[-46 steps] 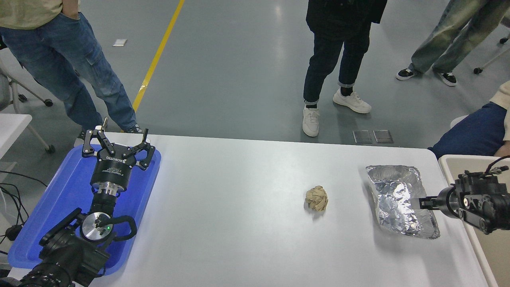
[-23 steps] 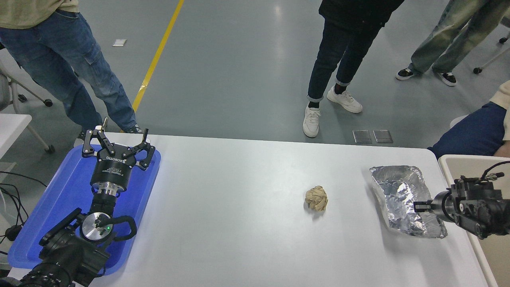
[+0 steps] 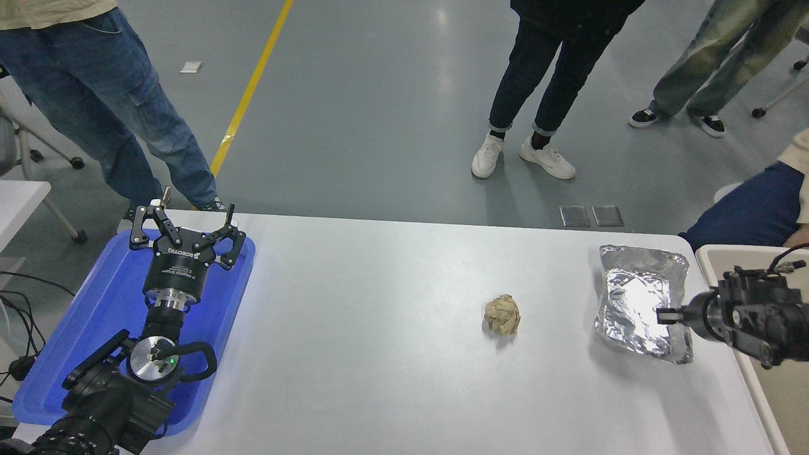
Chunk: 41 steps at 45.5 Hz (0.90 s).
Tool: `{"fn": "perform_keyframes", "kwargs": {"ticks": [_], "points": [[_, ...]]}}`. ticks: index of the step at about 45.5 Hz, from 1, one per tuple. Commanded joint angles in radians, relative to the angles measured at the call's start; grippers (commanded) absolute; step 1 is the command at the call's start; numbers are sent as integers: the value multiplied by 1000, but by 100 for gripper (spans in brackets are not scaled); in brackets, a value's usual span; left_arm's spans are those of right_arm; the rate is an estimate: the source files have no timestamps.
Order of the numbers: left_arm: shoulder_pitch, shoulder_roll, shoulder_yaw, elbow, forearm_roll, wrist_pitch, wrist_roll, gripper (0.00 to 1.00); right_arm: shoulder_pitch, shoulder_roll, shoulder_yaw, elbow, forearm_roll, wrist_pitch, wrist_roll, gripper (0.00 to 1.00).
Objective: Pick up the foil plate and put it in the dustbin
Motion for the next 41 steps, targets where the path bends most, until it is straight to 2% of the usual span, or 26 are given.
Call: {"fn": "perform_keyframes", "kwargs": {"ticks": [1,9,19,31,41], "points": [[0,-1,0,0,0,0,3,100,349,-187,-125,364,-26,67,1,0],[0,1,0,0,2,0,3,100,747,-211,-377,615,-19,142,3,0],[0,-1,0,0,2,0,3,100,1121,-193,-500,729,-9,349,22,0],[0,-1,0,-2,2,0,4,100,1282,-170,-529,721,-10,498,22,0],[0,-1,0,-2,2,0,4,100,1333,-162,-536,720,-19,529,19,0]]}}
